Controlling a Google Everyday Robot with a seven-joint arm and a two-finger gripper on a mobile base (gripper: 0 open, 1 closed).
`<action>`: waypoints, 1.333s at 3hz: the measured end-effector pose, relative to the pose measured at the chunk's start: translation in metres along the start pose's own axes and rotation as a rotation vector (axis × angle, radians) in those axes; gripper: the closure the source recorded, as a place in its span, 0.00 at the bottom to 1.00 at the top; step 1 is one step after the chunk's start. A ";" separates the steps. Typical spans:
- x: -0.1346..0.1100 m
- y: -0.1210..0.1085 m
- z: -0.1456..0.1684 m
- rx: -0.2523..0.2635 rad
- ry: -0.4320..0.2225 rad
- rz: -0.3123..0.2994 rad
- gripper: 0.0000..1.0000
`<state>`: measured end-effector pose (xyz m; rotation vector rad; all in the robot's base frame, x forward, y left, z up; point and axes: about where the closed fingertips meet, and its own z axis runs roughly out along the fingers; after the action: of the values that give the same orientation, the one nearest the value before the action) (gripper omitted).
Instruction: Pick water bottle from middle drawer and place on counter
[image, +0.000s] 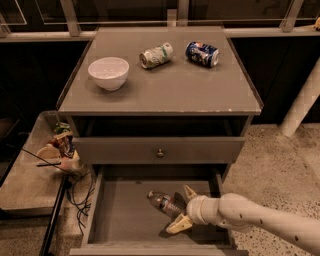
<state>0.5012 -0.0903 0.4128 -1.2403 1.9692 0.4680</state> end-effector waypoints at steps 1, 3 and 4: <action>0.011 0.004 0.020 -0.026 0.007 0.000 0.00; 0.021 0.007 0.036 -0.038 0.015 0.003 0.19; 0.021 0.007 0.036 -0.038 0.015 0.003 0.41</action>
Offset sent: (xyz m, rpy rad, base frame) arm 0.0078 0.0164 -0.0604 -0.0101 0.0424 0.0272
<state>0.5048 -0.0763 0.3729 -1.2683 1.9833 0.5010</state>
